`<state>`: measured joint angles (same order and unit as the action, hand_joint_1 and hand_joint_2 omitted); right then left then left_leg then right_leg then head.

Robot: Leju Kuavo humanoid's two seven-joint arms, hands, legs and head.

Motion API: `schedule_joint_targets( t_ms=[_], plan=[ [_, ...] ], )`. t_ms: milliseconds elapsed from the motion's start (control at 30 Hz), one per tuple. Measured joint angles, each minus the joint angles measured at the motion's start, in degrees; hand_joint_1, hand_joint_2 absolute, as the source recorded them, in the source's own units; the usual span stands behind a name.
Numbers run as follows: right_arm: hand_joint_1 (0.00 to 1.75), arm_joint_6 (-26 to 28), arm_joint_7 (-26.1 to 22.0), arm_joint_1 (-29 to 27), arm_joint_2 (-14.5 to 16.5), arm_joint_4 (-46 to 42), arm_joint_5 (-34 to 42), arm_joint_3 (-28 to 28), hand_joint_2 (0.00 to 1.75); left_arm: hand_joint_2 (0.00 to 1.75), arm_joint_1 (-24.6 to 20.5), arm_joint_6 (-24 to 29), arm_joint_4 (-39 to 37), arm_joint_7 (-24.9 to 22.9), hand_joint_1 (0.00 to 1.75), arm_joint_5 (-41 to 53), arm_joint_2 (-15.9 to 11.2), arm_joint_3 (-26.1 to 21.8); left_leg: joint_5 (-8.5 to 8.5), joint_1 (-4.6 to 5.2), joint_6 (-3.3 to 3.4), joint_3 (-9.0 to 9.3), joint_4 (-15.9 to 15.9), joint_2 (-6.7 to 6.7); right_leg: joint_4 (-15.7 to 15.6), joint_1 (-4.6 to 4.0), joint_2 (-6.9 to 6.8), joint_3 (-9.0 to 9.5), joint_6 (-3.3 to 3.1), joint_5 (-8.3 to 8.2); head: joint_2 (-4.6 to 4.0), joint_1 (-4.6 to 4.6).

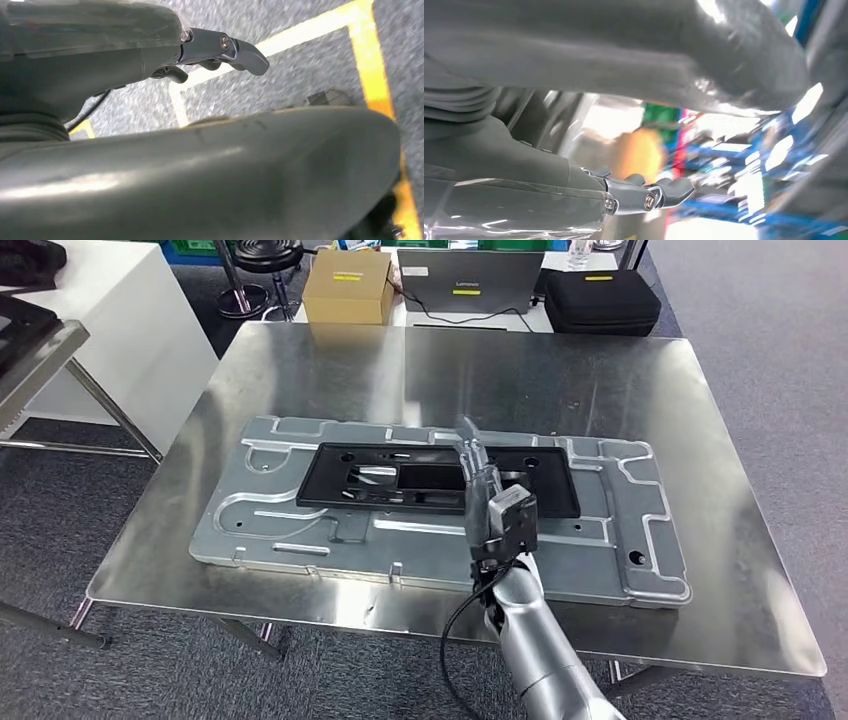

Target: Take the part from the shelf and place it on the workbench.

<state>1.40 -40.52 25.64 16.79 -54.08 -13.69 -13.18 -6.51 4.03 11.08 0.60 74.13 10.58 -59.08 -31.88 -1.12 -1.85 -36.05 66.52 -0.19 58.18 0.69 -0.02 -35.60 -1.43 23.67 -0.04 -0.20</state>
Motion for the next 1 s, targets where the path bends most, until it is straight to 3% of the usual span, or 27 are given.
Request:
schedule_joint_targets(
  t_ms=[67,100,133,233,300,400,433,467,533,567,600,633,667,733,800,900,933,1000],
  plan=[
    [0.00,2.0,0.0,-4.3,-0.5,-7.3,-1.2,-5.8,0.00,0.00,0.2,-0.6,0.0,-0.4,0.00,-0.2,0.0,-0.6,-3.15,0.00,-0.07,-2.04,6.5,0.00,0.1,-0.30,-0.04,-0.53,-0.33,-0.27,0.00,0.01],
    [0.00,3.5,0.0,-6.3,-0.8,-10.5,-2.6,-8.5,0.00,0.00,0.3,-0.9,0.0,-0.5,0.00,-0.2,0.0,-0.8,-3.24,0.01,-0.03,-1.86,7.2,0.00,0.2,-0.42,-0.07,-0.85,-0.40,-0.41,0.00,0.01],
    [0.00,5.4,0.1,-8.1,-1.3,-13.2,-4.4,-11.2,0.00,0.00,0.4,-1.2,0.0,-0.6,0.00,-0.2,0.0,-0.9,-2.30,0.02,0.08,-0.50,5.5,0.00,0.4,-0.52,-0.08,-1.18,-0.42,-0.56,0.00,0.01],
    [0.00,10.5,0.1,-11.5,-2.5,-18.7,-8.8,-17.9,0.00,0.00,0.2,-1.8,0.0,-0.6,0.00,-0.1,0.0,-1.0,1.42,0.23,0.80,6.41,-6.1,0.01,0.9,-0.71,0.00,-1.93,-0.05,-1.16,0.00,0.03],
    [0.00,13.0,0.1,-12.4,-3.3,-20.7,-10.8,-20.9,0.00,0.00,0.1,-2.1,0.0,-0.6,0.00,0.1,0.0,-1.1,2.08,0.62,1.21,7.78,-9.0,-0.06,1.0,-0.70,-0.05,-2.11,0.59,-1.70,0.00,0.05],
    [0.00,16.2,0.2,-13.1,-4.4,-22.4,-14.6,-24.0,0.00,0.00,0.3,-2.4,0.0,-0.5,0.00,0.2,0.1,-1.2,3.62,0.67,2.08,7.22,-9.3,0.09,1.1,-0.47,-0.01,-2.46,1.63,-1.91,0.00,0.08],
    [0.00,16.9,0.3,-13.2,-4.8,-22.8,-15.5,-24.8,0.00,0.00,0.3,-2.5,0.0,-0.6,0.00,0.3,0.1,-1.2,4.27,0.55,2.46,6.82,-9.5,0.24,2.2,-0.40,0.04,-2.97,1.91,-0.51,0.00,0.14],
    [0.00,17.4,0.4,-13.2,-5.1,-23.2,-16.1,-25.5,0.00,0.00,0.3,-2.5,0.0,-0.6,0.00,0.3,0.1,-1.2,4.95,0.43,2.77,6.25,-9.6,0.40,4.4,-0.30,0.07,-3.78,2.16,1.91,0.00,0.20],
    [0.00,18.0,0.9,-13.3,-5.7,-24.0,-16.6,-26.7,0.00,0.00,0.2,-2.5,0.0,-0.6,0.00,0.3,0.1,-1.2,6.06,0.51,3.07,4.78,-9.5,0.56,11.4,-0.06,0.07,-5.66,2.64,7.65,0.00,0.30],
    [0.00,18.1,1.2,-13.4,-6.0,-24.3,-16.6,-27.1,0.00,0.00,0.2,-2.5,0.0,-0.7,0.00,0.3,0.1,-1.2,6.61,0.53,3.04,3.99,-9.4,0.63,14.6,0.06,0.06,-6.14,2.86,9.22,0.00,0.29],
    [0.00,18.2,1.4,-13.4,-6.2,-24.6,-16.6,-27.5,0.00,0.00,0.2,-2.5,0.0,-0.7,0.00,0.4,0.1,-1.2,7.13,0.53,2.95,3.21,-9.4,0.69,16.3,0.20,0.06,-5.90,3.04,9.47,0.00,0.29],
    [0.00,18.2,1.7,-13.5,-6.4,-24.9,-16.6,-27.8,0.00,0.00,0.2,-2.4,0.0,-0.6,0.00,0.4,0.1,-1.2,7.60,0.52,2.80,2.46,-9.2,0.74,16.2,0.35,0.04,-4.73,3.15,8.59,0.00,0.29],
    [0.00,18.3,1.9,-13.5,-6.6,-25.2,-16.6,-28.0,0.00,0.00,0.2,-2.4,0.0,-0.6,0.00,0.4,0.1,-1.2,8.04,0.50,2.62,1.74,-9.1,0.78,14.1,0.50,0.00,-2.52,3.19,7.13,0.00,0.29],
    [0.00,18.4,2.2,-13.5,-6.7,-25.6,-16.5,-28.4,0.00,0.00,0.1,-2.3,0.0,-0.4,0.00,0.4,0.1,-1.2,8.73,0.54,2.09,0.63,-8.5,0.84,6.2,0.56,-0.28,3.33,3.01,5.80,0.00,0.28],
    [0.00,18.6,2.4,-13.4,-6.7,-25.9,-16.4,-28.6,0.00,0.00,0.1,-2.2,0.0,-0.2,0.00,0.4,0.1,-1.2,9.44,0.61,1.36,0.10,-8.3,0.92,1.0,0.25,-0.40,6.52,2.36,6.23,0.00,0.22],
    [0.00,18.9,2.8,-13.5,-6.8,-25.7,-16.2,-28.7,0.00,0.00,0.2,-2.1,0.0,0.0,0.00,0.4,0.1,-1.3,10.15,0.32,0.19,-0.31,-8.3,0.99,0.0,-0.12,-0.23,5.93,0.91,5.27,0.00,0.26],
    [0.00,18.9,3.0,-13.5,-6.8,-25.7,-16.1,-28.7,0.00,0.00,0.2,-2.0,0.0,0.1,0.00,0.3,0.1,-1.3,8.99,0.17,-0.06,-0.77,-7.6,0.92,-0.2,-0.14,-0.21,5.43,0.34,4.58,0.00,0.23],
    [0.00,18.9,3.1,-13.6,-6.8,-25.4,-15.8,-28.7,0.00,0.00,0.3,-1.9,0.0,0.2,0.00,0.3,0.1,-1.3,3.67,-0.01,-0.27,-2.34,-2.8,0.73,-0.4,-0.18,-0.18,3.99,-0.49,3.11,0.00,0.15]
  ],
)
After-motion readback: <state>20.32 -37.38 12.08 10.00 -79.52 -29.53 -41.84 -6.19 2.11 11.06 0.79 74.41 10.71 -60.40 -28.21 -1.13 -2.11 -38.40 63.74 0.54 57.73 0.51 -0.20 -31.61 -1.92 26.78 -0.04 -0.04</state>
